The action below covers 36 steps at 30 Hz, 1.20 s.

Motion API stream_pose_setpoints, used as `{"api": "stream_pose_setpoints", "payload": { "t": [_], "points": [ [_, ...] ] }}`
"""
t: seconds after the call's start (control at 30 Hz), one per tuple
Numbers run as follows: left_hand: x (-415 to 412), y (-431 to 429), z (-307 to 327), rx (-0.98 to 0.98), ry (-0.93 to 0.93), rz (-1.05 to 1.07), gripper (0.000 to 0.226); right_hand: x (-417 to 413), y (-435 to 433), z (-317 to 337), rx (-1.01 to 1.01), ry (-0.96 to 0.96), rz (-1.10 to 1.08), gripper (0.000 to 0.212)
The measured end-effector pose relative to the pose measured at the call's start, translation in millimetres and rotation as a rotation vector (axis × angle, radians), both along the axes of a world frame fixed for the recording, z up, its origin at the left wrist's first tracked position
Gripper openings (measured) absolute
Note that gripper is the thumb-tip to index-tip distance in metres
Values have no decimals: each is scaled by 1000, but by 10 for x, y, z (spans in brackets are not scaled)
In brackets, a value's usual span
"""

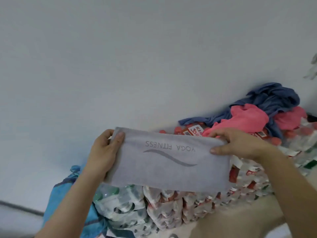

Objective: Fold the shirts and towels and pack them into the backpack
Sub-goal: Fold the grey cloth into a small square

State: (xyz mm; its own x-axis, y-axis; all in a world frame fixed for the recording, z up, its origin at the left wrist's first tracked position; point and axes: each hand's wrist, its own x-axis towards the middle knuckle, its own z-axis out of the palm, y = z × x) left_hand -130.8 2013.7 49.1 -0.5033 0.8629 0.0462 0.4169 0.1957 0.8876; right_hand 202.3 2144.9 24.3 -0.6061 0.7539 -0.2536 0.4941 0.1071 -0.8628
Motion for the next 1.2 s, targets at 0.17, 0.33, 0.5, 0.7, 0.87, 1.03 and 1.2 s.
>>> {"api": "stream_pose_setpoints", "payload": {
  "t": [0.17,0.33,0.5,0.7,0.87,1.03,1.2],
  "points": [
    [-612,166,-1020,-197,33,300,27,-1160,402,-638,302,-166,-124,22],
    [-860,212,-1357,-240,121,260,26,-1701,500,-1118,544,-215,-226,11],
    [-976,188,-1417,-48,202,223,27,-1803,550,-975,506,-68,-321,9],
    [-1203,113,-1521,-269,386,229,32,-2050,542,-1141,155,-281,-160,31],
    [-954,529,-1277,-187,699,-203,63,-2067,309,-1067,284,-70,-177,21],
    [-593,1225,-1072,-174,296,-635,49,-2024,18,-997,250,54,-128,15],
    [-644,1669,-1045,-307,139,-741,14,-1898,99,-1028,55,-260,-219,43]
  ]
}}
